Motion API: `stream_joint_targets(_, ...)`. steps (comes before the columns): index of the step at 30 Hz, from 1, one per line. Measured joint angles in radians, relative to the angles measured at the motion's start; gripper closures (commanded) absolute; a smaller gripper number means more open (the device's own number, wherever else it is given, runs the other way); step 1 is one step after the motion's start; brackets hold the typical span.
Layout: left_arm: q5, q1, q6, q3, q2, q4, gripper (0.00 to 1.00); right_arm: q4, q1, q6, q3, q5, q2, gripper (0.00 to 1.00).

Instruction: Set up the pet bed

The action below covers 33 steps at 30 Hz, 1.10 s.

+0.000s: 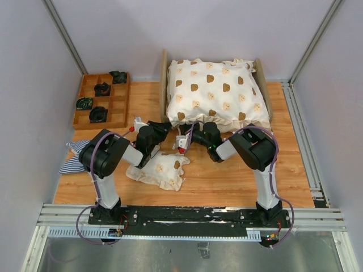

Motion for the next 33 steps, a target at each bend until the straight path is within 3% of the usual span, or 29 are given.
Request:
stream_joint_targets(3, 0.0, -0.003, -0.006, -0.001, 0.021, 0.039, 0.98, 0.0, 0.0, 0.0, 0.0, -0.001, 0.0, 1.0)
stream_joint_targets(8, 0.0, -0.004, 0.003, -0.006, 0.024, 0.09, 1.0, 0.0, 0.0, 0.0, 0.0, -0.003, 0.0, 0.98)
stream_joint_targets(13, -0.012, -0.004, 0.016, -0.03, -0.022, 0.105, 1.0, 0.012, 0.0, 0.031, -0.007, 0.003, 0.0, 0.67)
stream_joint_targets(15, -0.023, -0.004, 0.016, -0.045, -0.048, 0.111, 1.0, 0.018, 0.0, 0.052, -0.023, 0.005, -0.001, 0.62)
stream_joint_targets(23, -0.046, -0.005, -0.016, -0.078, -0.069, 0.129, 1.0, -0.034, 0.0, 0.04, -0.115, -0.055, -0.082, 0.61)
stream_joint_targets(33, -0.049, -0.005, -0.024, -0.088, -0.102, 0.09, 1.0, -0.331, 0.049, -0.204, -0.064, -0.098, -0.134, 0.61)
